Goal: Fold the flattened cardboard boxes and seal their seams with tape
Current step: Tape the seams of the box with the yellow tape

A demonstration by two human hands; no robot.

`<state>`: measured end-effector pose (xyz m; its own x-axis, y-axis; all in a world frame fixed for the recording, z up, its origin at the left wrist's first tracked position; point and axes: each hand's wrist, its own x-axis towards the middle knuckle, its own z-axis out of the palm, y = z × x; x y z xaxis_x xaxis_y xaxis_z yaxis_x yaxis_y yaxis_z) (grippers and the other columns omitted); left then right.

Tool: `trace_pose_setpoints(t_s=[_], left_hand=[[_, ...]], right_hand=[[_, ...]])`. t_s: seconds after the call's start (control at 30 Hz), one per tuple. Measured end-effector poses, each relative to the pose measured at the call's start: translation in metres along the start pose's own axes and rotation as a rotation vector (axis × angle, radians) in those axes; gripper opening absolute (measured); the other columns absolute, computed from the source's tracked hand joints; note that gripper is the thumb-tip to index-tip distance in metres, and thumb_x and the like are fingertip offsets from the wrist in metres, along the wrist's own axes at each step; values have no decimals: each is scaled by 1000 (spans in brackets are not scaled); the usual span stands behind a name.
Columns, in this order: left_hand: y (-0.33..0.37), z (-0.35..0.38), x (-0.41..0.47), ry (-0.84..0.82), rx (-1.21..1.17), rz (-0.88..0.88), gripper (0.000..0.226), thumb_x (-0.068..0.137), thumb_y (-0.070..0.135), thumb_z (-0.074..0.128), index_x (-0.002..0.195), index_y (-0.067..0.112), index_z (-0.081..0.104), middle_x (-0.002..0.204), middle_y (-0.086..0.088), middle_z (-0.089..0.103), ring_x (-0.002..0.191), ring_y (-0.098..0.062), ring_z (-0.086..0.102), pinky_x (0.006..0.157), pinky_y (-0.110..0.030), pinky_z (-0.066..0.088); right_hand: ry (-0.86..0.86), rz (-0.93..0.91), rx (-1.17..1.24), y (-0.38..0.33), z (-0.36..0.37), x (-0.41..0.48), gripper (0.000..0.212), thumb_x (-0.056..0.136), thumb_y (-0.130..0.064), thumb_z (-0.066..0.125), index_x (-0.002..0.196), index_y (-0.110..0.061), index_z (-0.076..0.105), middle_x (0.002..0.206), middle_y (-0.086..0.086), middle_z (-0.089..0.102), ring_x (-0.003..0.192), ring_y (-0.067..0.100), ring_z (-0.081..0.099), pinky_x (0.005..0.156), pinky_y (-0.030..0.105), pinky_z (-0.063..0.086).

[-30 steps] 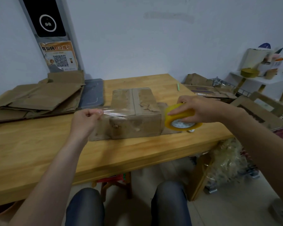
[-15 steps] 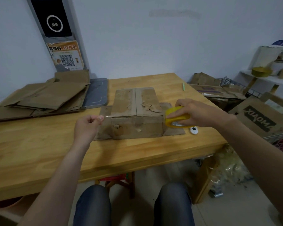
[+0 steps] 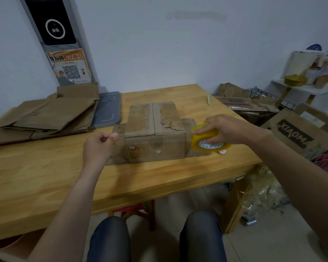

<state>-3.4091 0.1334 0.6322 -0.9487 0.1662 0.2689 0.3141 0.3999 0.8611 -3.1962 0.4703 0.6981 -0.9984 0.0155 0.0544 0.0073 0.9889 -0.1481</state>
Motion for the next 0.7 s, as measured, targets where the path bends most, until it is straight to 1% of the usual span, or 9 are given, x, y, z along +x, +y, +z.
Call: trace_pose_setpoints(t_s=[0.07, 0.2, 0.3, 0.4, 0.43, 0.57, 0.63, 0.7], left_hand=[[-3, 1, 0, 3, -17, -11, 20, 97, 36, 67, 91, 20, 77, 93, 6, 74, 91, -11, 65, 71, -27, 44], [-13, 3, 2, 9, -47, -40, 21, 97, 33, 67, 92, 16, 77, 95, 4, 74, 93, -14, 65, 72, -27, 43], [-19, 6, 2, 19, -57, -41, 21, 96, 35, 67, 91, 17, 77, 95, 5, 75, 94, -13, 65, 74, -27, 42], [-18, 9, 2, 41, -60, -42, 22, 97, 34, 66, 91, 16, 76, 93, 9, 72, 89, -5, 62, 70, -21, 40], [-17, 10, 2, 49, -60, -40, 21, 97, 33, 66, 90, 15, 76, 92, 10, 72, 87, -4, 61, 69, -20, 39], [-18, 12, 6, 42, -94, -42, 18, 95, 31, 69, 89, 16, 76, 87, 6, 71, 80, -6, 60, 67, -19, 37], [-19, 11, 8, 32, -107, -49, 18, 94, 32, 70, 89, 16, 77, 87, 5, 73, 82, -7, 62, 68, -19, 39], [-19, 12, 9, 26, -122, -51, 16, 94, 31, 71, 92, 17, 78, 89, 5, 73, 86, -10, 64, 69, -19, 41]], right_hand=[[34, -6, -34, -3, 2, 1, 49, 90, -30, 77, 133, -48, 61, 114, 0, 58, 106, 21, 51, 87, 35, 41], [65, -23, -103, -13, 5, 6, 51, 92, -33, 74, 136, -52, 56, 119, -1, 56, 107, 22, 47, 91, 39, 43], [85, -42, -143, -14, 8, 7, 52, 92, -32, 74, 137, -51, 56, 120, -1, 57, 105, 23, 48, 88, 42, 46], [85, -26, -188, -16, 11, 9, 52, 93, -33, 72, 139, -50, 55, 122, 0, 57, 105, 21, 47, 87, 42, 47], [85, -20, -193, -17, 13, 9, 52, 93, -32, 72, 140, -49, 55, 121, 1, 57, 104, 21, 47, 87, 42, 47], [108, -30, -209, -18, 20, 12, 50, 93, -33, 72, 138, -46, 57, 117, 1, 58, 99, 18, 45, 84, 39, 47], [136, -52, -240, -17, 22, 13, 49, 91, -34, 74, 136, -44, 60, 114, 3, 59, 95, 18, 45, 79, 40, 48], [141, -63, -268, -15, 23, 16, 49, 90, -34, 76, 136, -43, 62, 113, 4, 60, 93, 21, 48, 77, 42, 49]])
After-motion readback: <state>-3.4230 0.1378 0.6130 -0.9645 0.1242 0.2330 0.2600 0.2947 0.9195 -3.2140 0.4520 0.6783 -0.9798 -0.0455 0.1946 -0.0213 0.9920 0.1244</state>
